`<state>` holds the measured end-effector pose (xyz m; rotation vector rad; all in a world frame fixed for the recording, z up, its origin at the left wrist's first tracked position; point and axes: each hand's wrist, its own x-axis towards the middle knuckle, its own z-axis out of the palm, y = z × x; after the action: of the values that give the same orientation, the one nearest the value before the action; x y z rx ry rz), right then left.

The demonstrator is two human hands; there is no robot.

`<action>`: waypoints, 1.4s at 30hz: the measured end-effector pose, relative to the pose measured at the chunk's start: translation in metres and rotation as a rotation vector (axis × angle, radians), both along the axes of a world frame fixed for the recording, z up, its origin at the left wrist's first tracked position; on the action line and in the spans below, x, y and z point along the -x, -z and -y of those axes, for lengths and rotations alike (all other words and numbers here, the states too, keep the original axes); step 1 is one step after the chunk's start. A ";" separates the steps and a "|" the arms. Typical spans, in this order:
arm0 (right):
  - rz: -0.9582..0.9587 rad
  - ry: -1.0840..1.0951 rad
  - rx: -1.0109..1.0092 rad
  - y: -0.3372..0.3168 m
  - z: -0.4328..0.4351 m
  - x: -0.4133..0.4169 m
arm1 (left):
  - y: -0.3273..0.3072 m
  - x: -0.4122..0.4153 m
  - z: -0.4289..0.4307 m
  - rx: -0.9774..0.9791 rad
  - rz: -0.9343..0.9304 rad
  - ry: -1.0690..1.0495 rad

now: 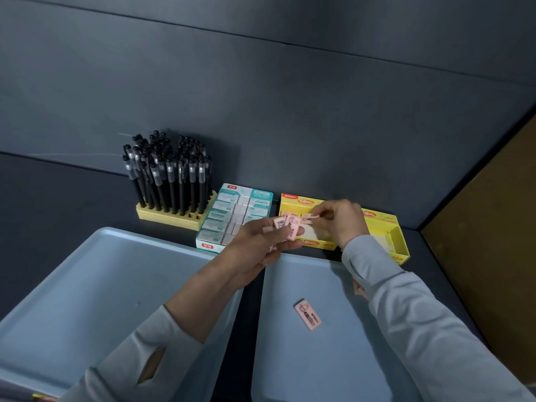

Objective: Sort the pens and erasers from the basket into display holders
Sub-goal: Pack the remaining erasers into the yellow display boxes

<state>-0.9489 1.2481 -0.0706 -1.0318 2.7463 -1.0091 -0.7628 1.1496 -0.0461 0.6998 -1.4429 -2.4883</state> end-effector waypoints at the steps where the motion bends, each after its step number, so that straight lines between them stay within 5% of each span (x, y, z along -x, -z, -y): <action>1: -0.033 -0.017 -0.010 0.001 0.000 0.000 | 0.001 0.001 0.000 0.014 -0.005 0.013; 6: -0.247 -0.151 -0.117 0.013 -0.001 -0.003 | 0.003 0.006 -0.002 0.029 -0.007 0.015; 21: -0.379 -0.217 -0.297 0.006 0.001 -0.003 | 0.008 0.007 0.004 -0.021 0.005 -0.015; 23: -0.240 -0.158 -0.094 -0.006 0.001 -0.010 | 0.006 0.007 0.005 0.021 -0.002 -0.011; 25: 0.160 -0.133 0.176 -0.027 0.002 -0.023 | 0.004 0.009 0.003 0.113 0.010 -0.031; 27: 0.506 -0.216 0.234 -0.045 0.000 -0.033 | 0.002 0.012 0.000 0.216 0.022 -0.064; 32: 0.704 -0.345 0.347 -0.054 -0.011 -0.033 | -0.006 0.017 -0.003 0.281 0.041 -0.117; 35: 0.583 -0.246 0.411 -0.047 -0.017 -0.016 | -0.010 0.019 -0.002 0.280 0.088 -0.122; 38: 0.222 -0.073 0.169 -0.035 -0.018 -0.002 | -0.009 0.016 -0.001 0.207 0.109 -0.133; 42: 0.036 -0.097 -0.139 -0.025 -0.007 -0.003 | -0.003 0.010 0.002 0.163 0.123 -0.114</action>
<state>-0.9458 1.2555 -0.0457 -1.1012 2.6652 -0.8034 -0.7731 1.1476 -0.0434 0.8889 -1.5782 -2.2479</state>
